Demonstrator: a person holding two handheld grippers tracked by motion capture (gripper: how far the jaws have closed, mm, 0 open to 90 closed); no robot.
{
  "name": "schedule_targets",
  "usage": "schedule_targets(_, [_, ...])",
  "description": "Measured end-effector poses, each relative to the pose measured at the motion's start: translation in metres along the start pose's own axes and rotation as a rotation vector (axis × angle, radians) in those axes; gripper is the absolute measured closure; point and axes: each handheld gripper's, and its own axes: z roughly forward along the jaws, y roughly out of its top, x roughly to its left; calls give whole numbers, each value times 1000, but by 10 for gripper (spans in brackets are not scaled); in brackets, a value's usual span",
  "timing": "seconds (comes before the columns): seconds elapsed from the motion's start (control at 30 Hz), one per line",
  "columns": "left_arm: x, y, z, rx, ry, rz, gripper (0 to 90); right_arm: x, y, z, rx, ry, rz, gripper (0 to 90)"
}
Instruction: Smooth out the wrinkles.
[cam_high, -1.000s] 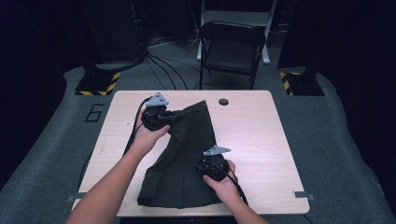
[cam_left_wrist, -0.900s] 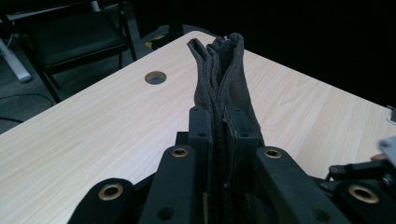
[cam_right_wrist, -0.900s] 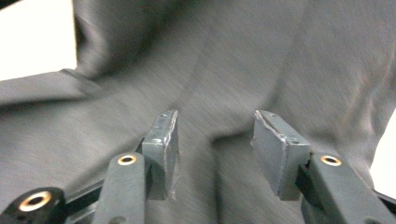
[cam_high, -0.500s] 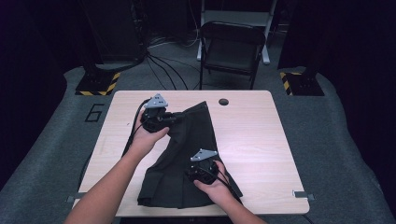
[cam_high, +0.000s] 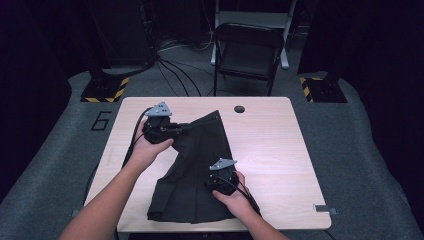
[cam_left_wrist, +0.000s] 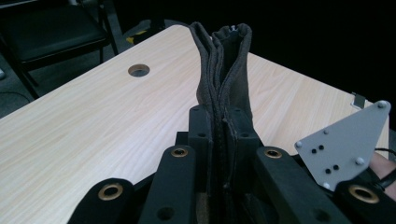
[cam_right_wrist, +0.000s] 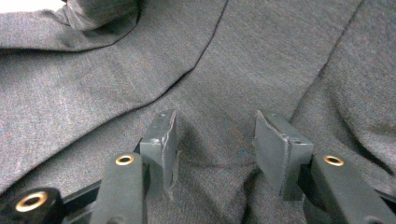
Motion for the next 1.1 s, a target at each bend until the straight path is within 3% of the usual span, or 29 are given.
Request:
schedule_targets(0.17, [1,5,-4,25,6,27,824,-1,-1,0,11,14,-17,493])
schedule_targets(0.2, [1,7,-5,32,3,37,824,0,-2,-1,9,1,7,494])
schedule_targets(0.33, [2,10,-9,59,-15,64,824,-5,-3,-2,6,-4,4,500])
schedule_targets(0.6, [0,2,-11,52,-54,58,823,-10,-4,-3,15,-8,11,497])
schedule_targets(0.77, [-5,-5,-10,43,-78,52,823,-17,-5,-3,17,-6,47,490])
schedule_targets(1.1, [-7,-18,0,58,-84,45,823,-25,-5,-3,18,-24,70,480])
